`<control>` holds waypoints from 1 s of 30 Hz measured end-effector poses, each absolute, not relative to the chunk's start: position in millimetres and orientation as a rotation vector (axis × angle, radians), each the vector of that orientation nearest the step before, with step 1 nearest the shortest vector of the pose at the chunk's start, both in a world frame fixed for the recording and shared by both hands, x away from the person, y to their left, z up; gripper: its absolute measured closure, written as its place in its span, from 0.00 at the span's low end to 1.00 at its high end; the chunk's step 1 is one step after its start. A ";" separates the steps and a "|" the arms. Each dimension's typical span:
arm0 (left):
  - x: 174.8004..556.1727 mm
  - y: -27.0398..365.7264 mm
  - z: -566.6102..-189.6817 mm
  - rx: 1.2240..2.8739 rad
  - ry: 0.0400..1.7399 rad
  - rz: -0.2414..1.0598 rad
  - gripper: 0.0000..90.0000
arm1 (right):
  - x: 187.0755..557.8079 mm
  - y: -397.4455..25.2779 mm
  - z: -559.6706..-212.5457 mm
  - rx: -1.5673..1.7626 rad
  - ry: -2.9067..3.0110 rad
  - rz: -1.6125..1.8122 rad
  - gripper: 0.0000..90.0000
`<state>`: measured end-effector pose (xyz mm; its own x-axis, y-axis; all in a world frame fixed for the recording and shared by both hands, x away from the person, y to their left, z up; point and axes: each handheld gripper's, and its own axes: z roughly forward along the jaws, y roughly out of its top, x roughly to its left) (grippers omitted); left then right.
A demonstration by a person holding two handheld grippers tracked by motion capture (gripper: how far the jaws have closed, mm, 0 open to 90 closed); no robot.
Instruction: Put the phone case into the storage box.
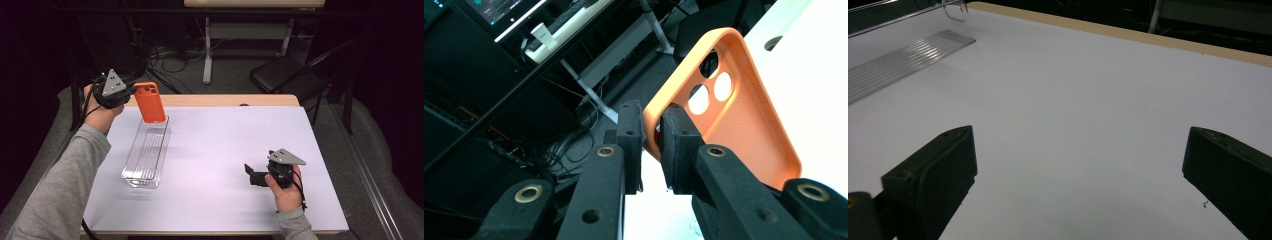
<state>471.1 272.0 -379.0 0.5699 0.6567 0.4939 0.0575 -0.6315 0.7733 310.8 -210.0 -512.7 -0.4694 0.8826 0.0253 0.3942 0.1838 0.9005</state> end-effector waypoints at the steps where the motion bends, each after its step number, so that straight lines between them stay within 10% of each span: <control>1: 471.8 272.4 -379.4 2.069 0.570 1.048 0.89 | 310.6 -210.1 -513.0 1.196 1.953 1.243 0.00; 30: 490.2 278.4 -395.9 2.099 0.535 1.059 0.89 | 310.2 -209.7 -518.9 1.196 1.939 1.212 0.00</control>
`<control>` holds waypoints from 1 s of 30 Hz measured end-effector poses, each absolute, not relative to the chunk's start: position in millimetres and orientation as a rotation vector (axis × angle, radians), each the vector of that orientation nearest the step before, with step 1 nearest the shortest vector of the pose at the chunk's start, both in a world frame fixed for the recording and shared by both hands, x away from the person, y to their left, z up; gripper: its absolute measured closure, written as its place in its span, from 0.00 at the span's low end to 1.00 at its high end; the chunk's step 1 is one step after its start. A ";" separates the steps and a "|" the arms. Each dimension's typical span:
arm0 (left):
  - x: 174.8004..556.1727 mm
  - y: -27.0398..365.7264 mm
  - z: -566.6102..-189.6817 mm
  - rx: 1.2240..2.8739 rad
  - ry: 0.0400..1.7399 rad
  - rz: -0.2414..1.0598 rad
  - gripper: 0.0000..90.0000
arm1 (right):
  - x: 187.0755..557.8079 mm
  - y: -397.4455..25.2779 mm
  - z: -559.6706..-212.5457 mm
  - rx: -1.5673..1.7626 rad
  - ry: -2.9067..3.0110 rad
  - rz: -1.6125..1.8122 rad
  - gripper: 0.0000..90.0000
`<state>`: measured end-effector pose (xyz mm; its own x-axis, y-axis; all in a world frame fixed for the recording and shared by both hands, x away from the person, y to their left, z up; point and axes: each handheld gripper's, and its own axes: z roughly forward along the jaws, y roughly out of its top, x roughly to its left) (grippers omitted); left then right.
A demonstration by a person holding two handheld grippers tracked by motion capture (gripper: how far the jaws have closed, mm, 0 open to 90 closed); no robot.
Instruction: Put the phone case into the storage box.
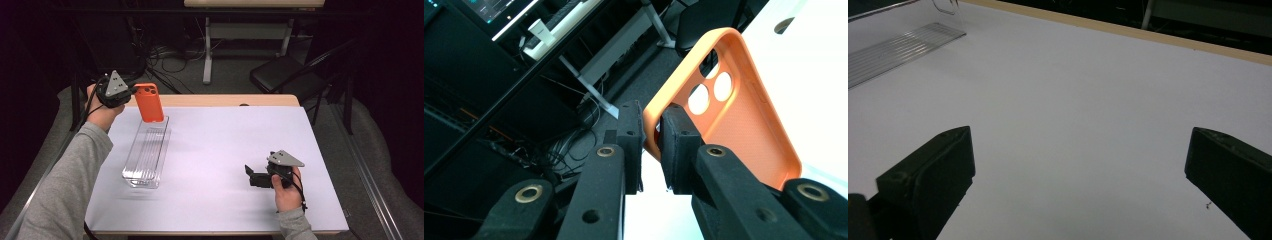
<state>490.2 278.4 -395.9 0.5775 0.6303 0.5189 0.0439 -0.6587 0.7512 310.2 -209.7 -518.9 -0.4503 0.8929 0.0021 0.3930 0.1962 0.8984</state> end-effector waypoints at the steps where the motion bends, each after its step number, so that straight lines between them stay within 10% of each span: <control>1: 490.8 278.9 -397.1 2.101 0.527 1.059 0.89 | 310.2 -209.5 -519.0 1.196 1.939 1.213 0.00; 30: 503.5 280.9 -433.4 2.102 0.480 1.095 0.89 | 310.5 -211.0 -521.5 1.193 1.955 1.211 0.00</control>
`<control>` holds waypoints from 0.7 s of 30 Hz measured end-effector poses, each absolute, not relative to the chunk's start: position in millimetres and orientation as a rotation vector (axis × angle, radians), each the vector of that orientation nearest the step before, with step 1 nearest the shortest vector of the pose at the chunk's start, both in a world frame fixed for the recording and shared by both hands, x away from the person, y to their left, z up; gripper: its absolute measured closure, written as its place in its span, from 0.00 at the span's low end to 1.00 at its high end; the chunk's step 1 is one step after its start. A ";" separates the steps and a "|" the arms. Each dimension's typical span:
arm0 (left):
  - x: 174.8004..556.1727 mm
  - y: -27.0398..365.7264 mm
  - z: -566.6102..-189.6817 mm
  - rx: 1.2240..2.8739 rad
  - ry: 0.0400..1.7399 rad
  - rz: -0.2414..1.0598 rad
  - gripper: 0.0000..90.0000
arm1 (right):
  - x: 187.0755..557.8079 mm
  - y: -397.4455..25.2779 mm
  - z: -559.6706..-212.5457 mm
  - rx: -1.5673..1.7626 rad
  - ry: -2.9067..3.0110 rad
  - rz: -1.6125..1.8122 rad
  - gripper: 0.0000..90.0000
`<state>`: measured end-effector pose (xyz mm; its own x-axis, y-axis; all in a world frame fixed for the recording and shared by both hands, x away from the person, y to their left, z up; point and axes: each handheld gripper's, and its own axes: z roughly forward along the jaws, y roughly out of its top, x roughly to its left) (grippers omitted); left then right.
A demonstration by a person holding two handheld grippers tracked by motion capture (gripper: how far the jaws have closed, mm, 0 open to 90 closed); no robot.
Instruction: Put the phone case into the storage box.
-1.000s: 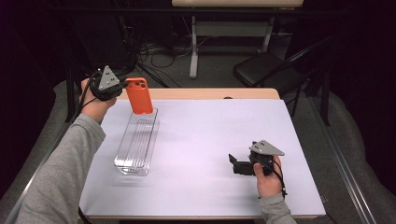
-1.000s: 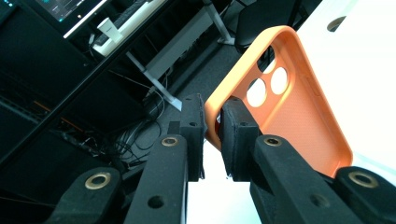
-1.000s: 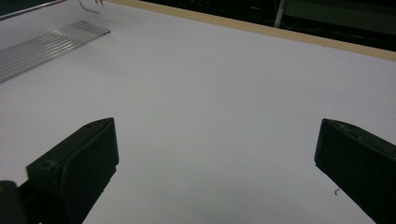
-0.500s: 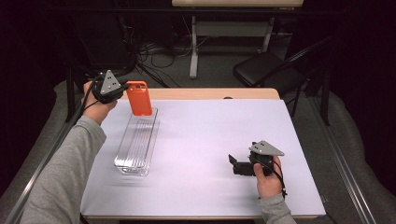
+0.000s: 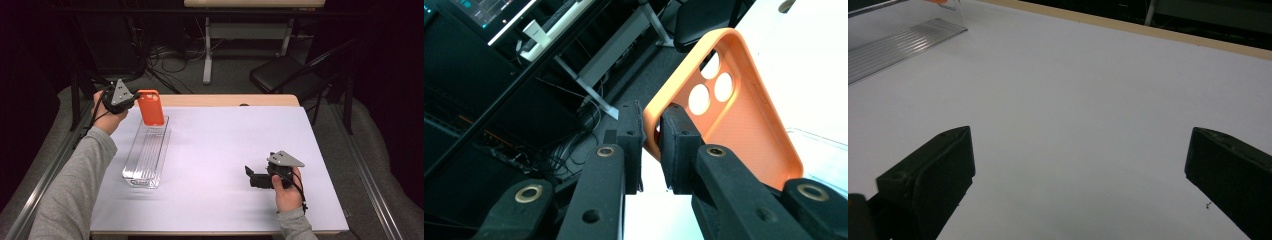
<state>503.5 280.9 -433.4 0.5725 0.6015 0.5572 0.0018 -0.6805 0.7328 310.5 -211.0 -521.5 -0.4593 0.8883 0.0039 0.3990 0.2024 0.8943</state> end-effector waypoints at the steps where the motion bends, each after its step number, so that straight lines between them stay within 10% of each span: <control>1: 503.5 280.5 -433.8 2.101 0.479 1.104 0.89 | 310.4 -210.9 -521.5 1.197 1.957 1.210 0.00; 21: 506.1 274.4 -455.4 2.101 0.479 1.106 0.89 | 310.6 -210.7 -523.2 1.196 1.964 1.207 0.00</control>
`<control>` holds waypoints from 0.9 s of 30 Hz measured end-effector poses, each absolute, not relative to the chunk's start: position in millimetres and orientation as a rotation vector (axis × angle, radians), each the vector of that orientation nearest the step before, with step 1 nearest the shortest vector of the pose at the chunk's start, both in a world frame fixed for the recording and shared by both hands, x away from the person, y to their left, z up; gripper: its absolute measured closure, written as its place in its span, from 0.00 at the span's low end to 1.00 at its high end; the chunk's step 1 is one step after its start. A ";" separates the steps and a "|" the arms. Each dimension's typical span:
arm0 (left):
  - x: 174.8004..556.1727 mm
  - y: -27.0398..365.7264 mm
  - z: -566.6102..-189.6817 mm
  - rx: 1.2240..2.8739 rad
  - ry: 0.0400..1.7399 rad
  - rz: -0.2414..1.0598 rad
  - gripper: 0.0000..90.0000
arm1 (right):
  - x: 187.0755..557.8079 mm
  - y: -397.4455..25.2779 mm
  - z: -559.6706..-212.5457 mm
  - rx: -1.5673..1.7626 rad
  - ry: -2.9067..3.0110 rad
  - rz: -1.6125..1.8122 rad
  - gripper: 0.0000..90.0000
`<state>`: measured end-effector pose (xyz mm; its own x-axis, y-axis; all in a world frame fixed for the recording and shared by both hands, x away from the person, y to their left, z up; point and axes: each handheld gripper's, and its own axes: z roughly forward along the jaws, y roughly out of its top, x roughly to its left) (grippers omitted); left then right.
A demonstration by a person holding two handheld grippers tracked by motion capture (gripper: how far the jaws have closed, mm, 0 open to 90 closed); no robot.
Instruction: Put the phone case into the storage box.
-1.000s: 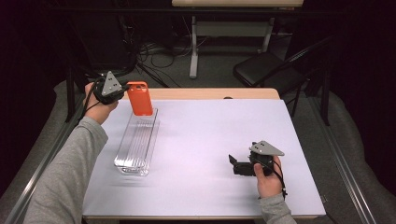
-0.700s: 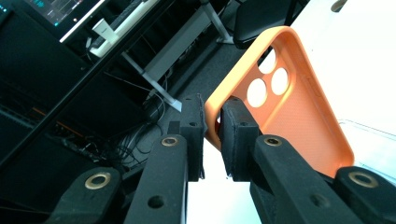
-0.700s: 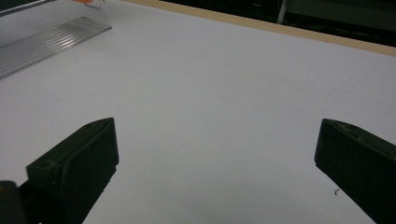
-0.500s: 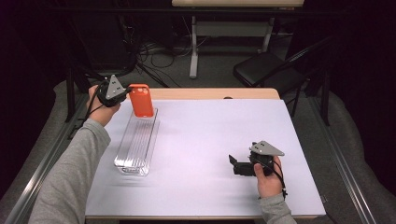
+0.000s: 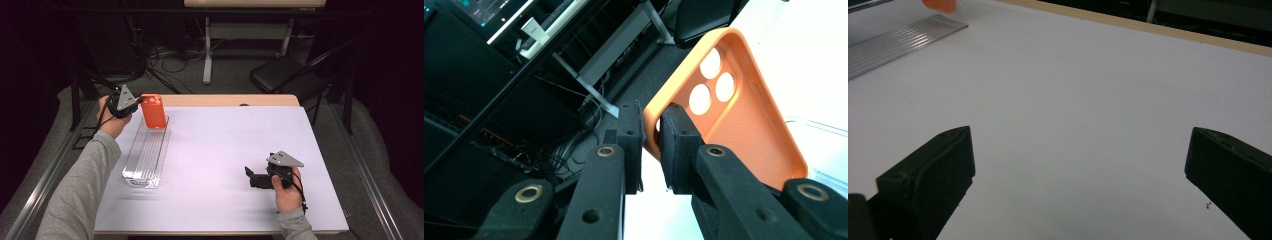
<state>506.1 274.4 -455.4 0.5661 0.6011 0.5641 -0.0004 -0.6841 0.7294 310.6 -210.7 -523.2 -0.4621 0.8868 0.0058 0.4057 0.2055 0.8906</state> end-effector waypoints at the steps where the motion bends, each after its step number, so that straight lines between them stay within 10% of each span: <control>1: 506.0 273.5 -455.6 2.102 0.478 1.107 0.89 | 310.6 -210.6 -523.3 1.197 1.966 1.210 0.00; 27: 504.0 270.2 -470.6 2.108 0.459 1.121 0.89 | 310.9 -209.7 -525.2 1.193 1.982 1.204 0.00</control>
<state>504.0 270.2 -470.6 0.5633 0.5884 0.5800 -0.0131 -0.6956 0.7183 310.9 -209.7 -525.2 -0.4710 0.8821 0.0061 0.4121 0.2139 0.8857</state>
